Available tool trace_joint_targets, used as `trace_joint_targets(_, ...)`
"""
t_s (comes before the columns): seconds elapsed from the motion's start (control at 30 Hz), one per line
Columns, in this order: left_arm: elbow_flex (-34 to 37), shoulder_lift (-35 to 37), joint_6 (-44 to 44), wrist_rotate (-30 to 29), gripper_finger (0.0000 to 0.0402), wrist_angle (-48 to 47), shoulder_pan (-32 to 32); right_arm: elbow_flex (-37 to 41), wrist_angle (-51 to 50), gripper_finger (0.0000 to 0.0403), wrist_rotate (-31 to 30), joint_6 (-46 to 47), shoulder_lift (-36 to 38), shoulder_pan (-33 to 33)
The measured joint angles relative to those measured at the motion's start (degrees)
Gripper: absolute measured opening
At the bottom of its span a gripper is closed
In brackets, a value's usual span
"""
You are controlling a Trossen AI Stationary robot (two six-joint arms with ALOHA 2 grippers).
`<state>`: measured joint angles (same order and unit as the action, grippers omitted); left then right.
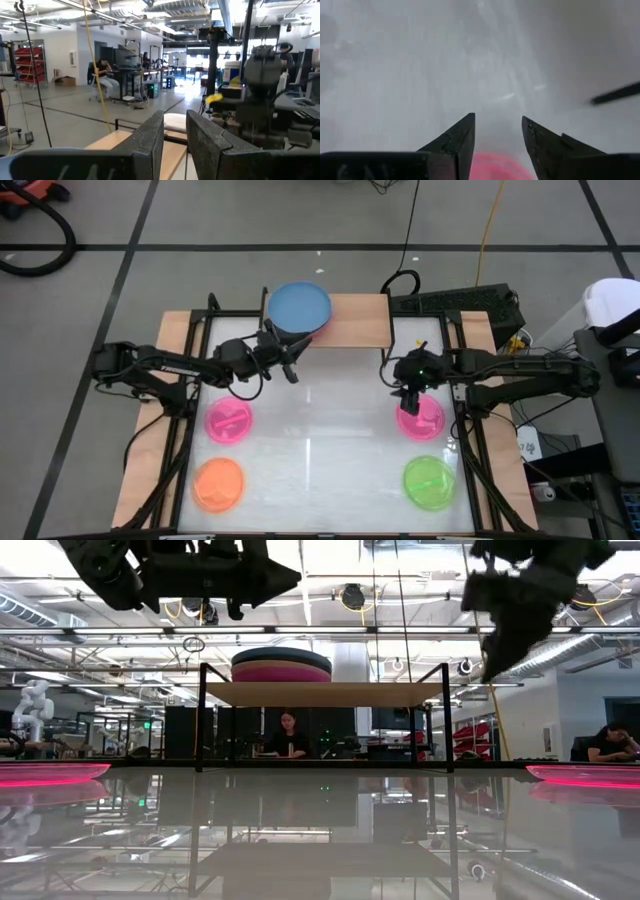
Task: Place and stack plates onto a shelf
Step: Put the right pink plate on the shelf
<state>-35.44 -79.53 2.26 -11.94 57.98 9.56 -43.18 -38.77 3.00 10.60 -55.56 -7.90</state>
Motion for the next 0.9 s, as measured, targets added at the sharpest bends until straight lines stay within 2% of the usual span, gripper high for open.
trace_joint_targets(0.13,0.00,0.00,0.05,0.00,0.0088,-0.90,0.00,4.42,0.01,0.0144,3.01,0.80,-1.48,0.00)
trace_joint_targets(0.37,0.00,0.00,0.05,0.00,0.0088,-0.79,0.00,7.57,-0.53,0.0144,3.36,0.55,-5.04,-0.30)
trace_joint_targets(0.53,0.00,0.01,0.06,-0.04,0.0088,-0.66,0.00,6.95,0.62,0.0144,10.35,-1.69,-9.92,-3.63)
trace_joint_targets(0.9,0.00,0.02,0.51,-0.07,0.0088,1.71,0.00,0.16,-2.14,0.0144,12.03,-20.66,-22.17,-9.47)
